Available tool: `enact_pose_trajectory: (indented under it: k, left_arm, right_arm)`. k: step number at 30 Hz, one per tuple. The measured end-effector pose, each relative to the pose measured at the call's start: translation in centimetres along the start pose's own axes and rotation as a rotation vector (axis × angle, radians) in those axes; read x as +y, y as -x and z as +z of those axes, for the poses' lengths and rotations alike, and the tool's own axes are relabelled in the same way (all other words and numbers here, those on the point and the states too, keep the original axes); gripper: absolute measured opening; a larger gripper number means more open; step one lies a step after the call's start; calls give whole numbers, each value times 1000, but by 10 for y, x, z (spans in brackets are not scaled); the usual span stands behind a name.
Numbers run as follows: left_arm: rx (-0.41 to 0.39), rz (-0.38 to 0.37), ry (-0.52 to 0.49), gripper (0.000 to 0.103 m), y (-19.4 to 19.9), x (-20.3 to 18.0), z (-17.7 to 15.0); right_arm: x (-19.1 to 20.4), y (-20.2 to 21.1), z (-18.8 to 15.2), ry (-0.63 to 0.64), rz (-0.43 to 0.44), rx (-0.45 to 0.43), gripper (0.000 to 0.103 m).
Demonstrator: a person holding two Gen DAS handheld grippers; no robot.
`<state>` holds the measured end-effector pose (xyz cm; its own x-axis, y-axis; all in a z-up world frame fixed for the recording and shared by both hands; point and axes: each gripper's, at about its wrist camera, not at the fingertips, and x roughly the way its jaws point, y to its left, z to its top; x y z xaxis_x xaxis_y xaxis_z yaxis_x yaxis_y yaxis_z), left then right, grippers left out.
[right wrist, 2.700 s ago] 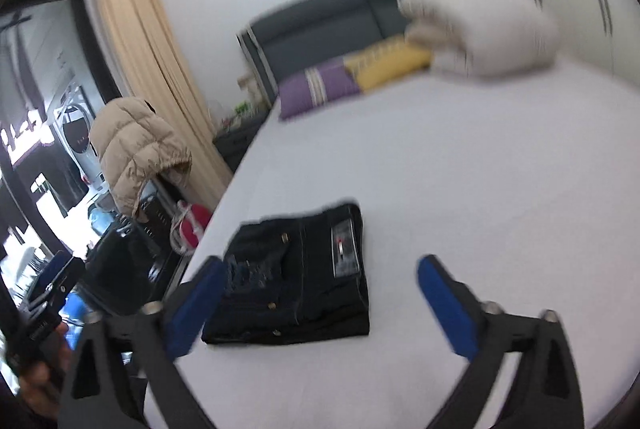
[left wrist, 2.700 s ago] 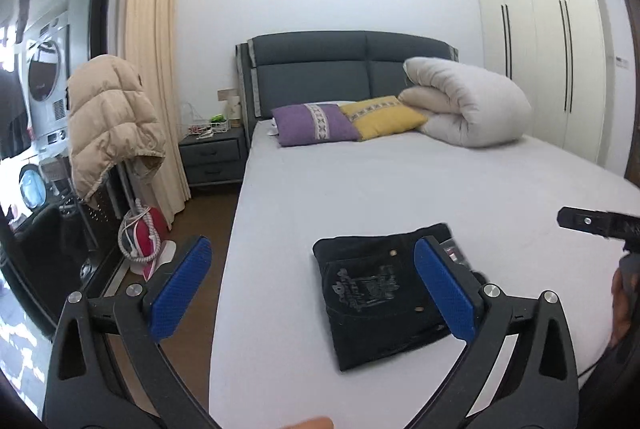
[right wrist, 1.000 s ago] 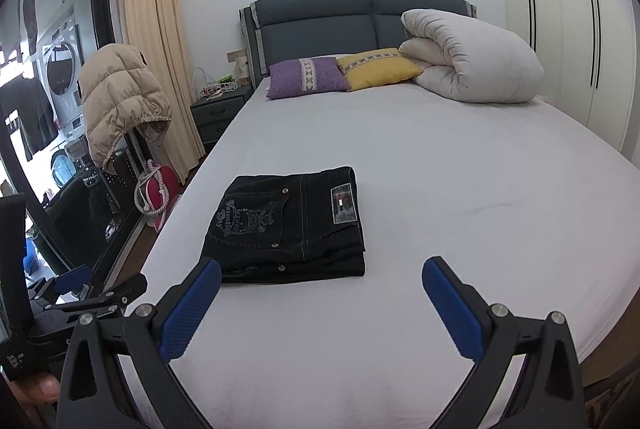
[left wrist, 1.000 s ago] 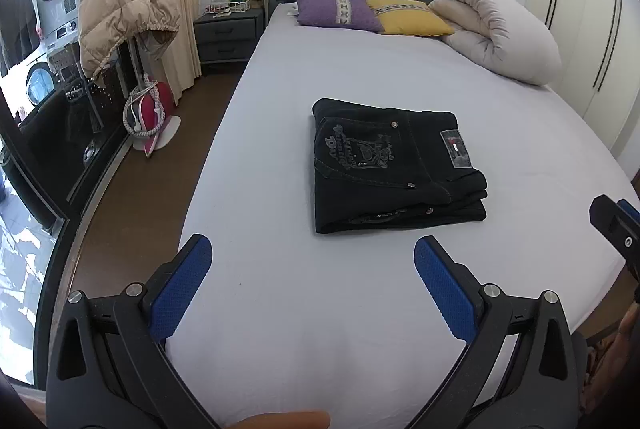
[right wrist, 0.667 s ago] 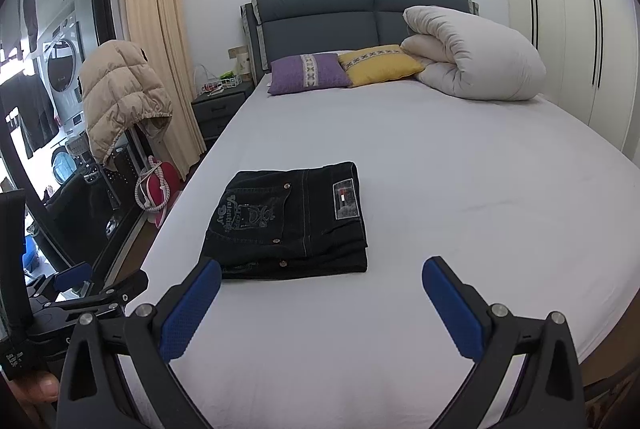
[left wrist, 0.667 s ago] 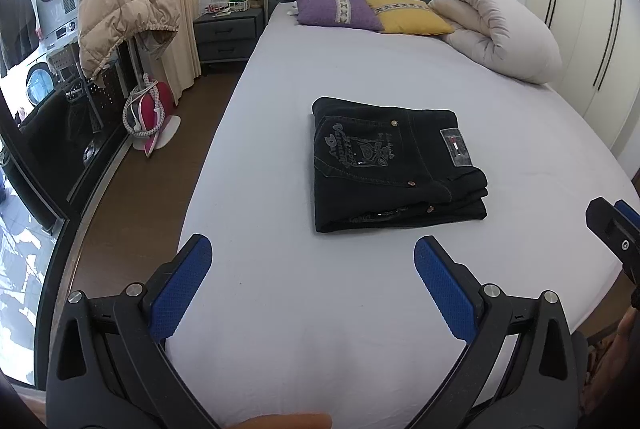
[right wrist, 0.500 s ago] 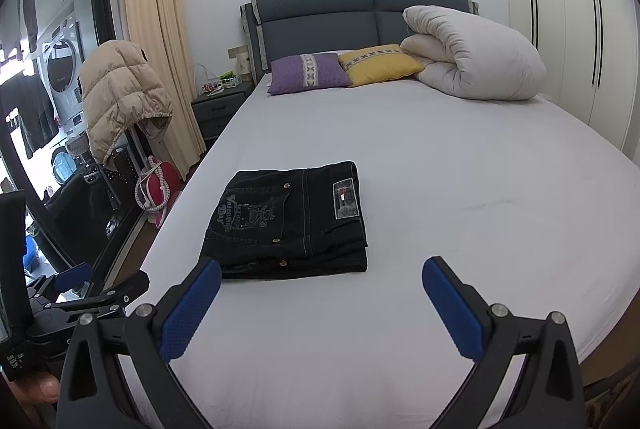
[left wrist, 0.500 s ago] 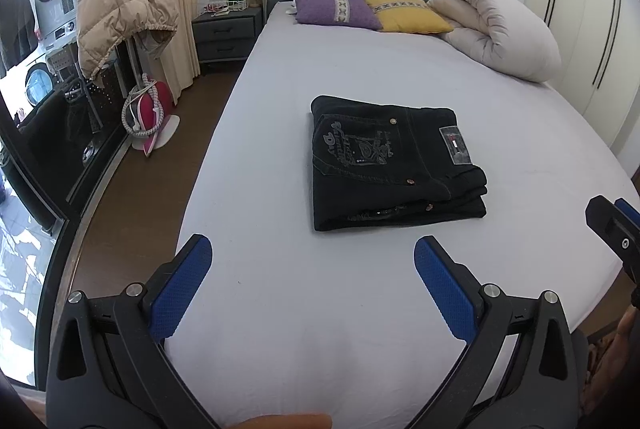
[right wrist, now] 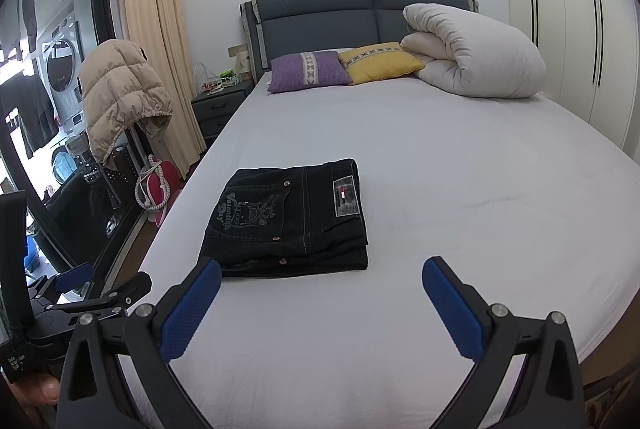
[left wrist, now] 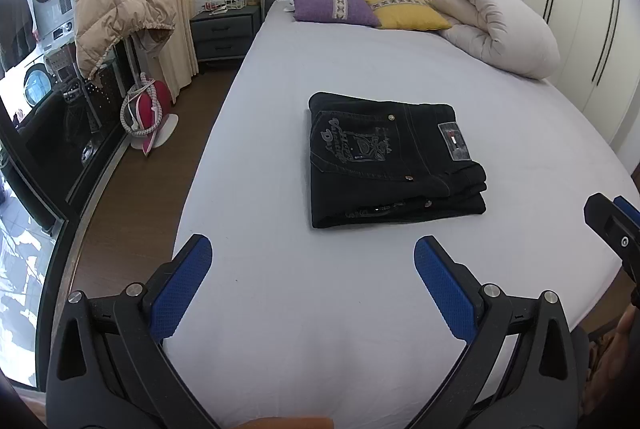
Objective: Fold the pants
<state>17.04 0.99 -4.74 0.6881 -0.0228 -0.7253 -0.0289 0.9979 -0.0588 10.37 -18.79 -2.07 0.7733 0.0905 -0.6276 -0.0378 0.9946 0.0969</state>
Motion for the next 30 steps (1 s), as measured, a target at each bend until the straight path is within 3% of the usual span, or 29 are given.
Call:
enact_pose_trajectory:
  k: [30]
  left_arm:
    - [15,-14,-14,103,-10,-3,-1]
  right_arm:
    - [4,1,-9,0,6,7,103]
